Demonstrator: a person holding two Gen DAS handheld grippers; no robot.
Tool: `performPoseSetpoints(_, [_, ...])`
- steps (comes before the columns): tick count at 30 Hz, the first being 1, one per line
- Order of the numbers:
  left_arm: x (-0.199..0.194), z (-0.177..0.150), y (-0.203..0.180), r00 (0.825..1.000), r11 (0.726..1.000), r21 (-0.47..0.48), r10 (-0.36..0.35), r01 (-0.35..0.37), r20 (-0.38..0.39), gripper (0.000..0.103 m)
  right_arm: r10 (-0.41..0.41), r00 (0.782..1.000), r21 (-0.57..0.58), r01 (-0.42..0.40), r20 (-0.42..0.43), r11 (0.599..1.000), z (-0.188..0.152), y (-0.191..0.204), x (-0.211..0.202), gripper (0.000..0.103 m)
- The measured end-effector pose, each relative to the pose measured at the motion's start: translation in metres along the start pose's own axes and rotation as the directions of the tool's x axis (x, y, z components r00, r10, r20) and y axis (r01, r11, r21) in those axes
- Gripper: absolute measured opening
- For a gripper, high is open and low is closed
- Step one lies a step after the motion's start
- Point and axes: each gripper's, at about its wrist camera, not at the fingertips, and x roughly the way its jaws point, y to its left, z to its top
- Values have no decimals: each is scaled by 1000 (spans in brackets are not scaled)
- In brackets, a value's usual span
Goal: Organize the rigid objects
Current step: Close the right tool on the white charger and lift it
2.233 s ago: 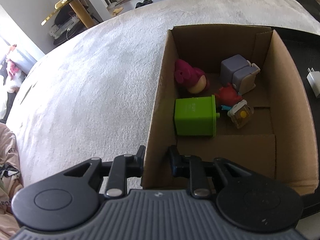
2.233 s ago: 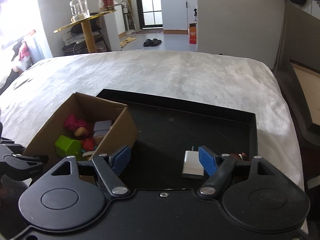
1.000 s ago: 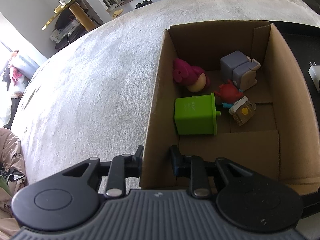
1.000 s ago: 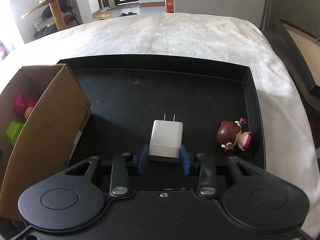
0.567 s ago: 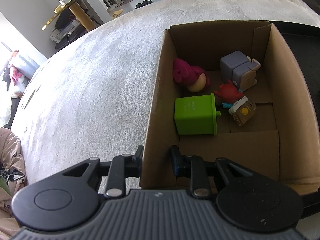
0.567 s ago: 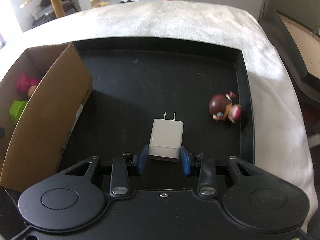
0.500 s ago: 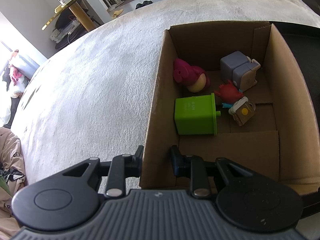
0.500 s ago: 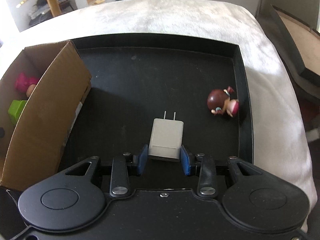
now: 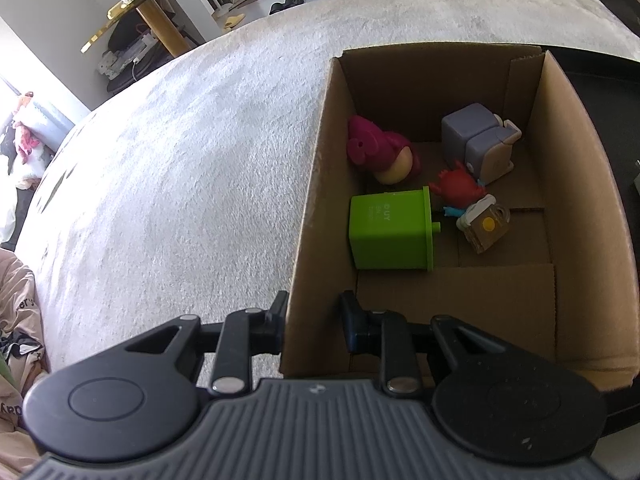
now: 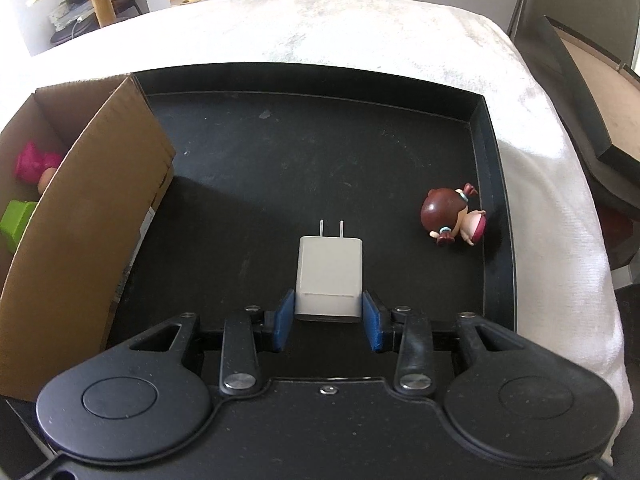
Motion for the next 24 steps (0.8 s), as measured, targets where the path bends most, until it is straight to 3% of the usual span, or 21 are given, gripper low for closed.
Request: performPoseSetpoints(24, [-5, -2, 6, 1000, 1000, -20, -17, 17, 21, 24, 12, 987, -19, -9, 160, 1000, 22, 6, -67, 36])
